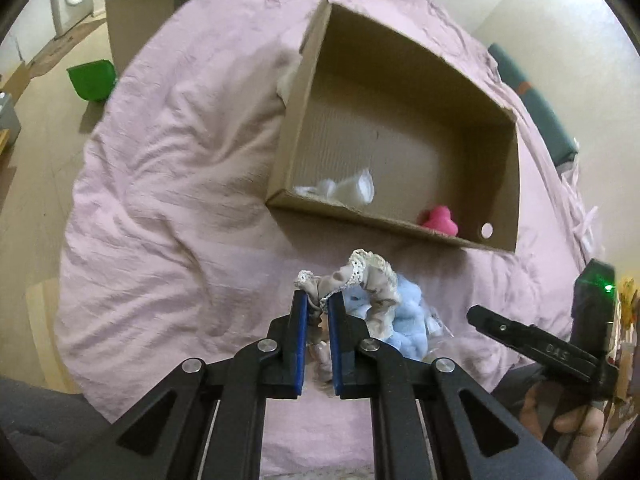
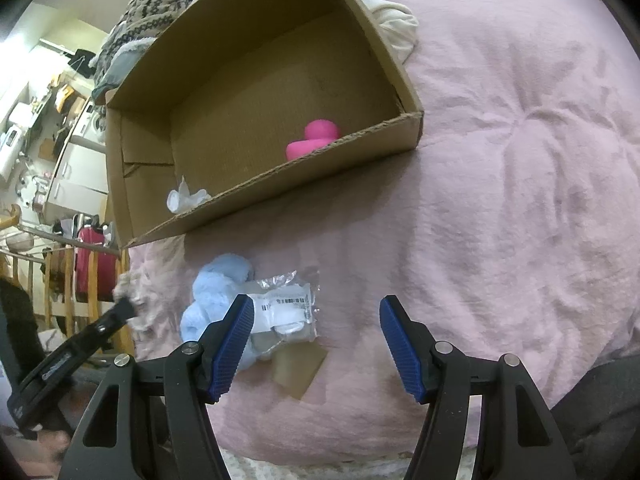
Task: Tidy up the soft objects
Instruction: 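Grasp the labelled plastic bag with the right gripper while the left gripper holds the scrunchie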
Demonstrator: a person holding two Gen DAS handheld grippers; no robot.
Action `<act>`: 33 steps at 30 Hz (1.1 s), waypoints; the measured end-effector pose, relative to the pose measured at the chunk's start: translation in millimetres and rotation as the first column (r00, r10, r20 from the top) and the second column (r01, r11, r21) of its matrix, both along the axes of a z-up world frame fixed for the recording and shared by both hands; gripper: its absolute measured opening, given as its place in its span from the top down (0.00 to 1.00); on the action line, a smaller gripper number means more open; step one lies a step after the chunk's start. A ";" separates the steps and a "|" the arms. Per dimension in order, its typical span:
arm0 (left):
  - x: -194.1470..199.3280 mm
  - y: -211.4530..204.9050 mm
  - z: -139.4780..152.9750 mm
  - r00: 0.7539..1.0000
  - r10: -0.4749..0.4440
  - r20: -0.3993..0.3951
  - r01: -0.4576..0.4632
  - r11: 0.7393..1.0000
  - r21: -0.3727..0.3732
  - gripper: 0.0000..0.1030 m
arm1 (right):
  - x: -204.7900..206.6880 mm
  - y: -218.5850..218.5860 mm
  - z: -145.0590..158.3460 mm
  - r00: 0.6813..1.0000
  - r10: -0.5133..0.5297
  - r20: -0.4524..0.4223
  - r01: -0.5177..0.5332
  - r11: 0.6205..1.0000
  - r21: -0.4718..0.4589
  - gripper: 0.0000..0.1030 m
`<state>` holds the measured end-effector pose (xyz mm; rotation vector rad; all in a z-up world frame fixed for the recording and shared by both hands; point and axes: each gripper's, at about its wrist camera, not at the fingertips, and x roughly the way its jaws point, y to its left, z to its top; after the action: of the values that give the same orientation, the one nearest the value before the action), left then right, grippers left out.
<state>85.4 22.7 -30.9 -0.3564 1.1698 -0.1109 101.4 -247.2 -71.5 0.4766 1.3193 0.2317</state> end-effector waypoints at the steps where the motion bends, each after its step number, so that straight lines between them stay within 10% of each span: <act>1: 0.2 3.4 -0.3 1.000 0.014 -0.003 -0.014 1.000 -0.006 0.91 | 0.5 -0.4 -1.1 1.000 -0.002 -0.004 0.002 1.000 0.004 0.33; 13: -11.8 18.3 -0.4 0.999 0.044 -0.019 -0.043 0.997 0.066 0.91 | 12.7 13.9 -32.0 0.991 0.048 -0.125 -0.033 0.993 0.114 0.34; 17: -10.6 15.9 -1.8 0.999 0.039 -0.017 -0.037 0.996 0.079 0.91 | 18.1 29.6 -41.4 0.984 0.100 -0.144 -0.087 0.992 0.092 0.53; 20: -9.4 15.6 -3.5 0.999 0.040 -0.021 -0.038 0.996 0.083 0.91 | 18.4 35.5 -40.4 0.984 0.123 -0.130 -0.113 0.991 0.076 0.74; 33: -11.3 22.3 1.7 0.997 0.082 0.010 -0.083 0.990 0.111 0.91 | 7.3 21.1 -2.1 0.996 0.076 0.042 -0.079 0.994 0.081 0.74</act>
<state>74.1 45.1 -29.2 -0.3053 1.1488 0.0251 108.7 -226.2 -73.6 0.4887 1.2952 0.3590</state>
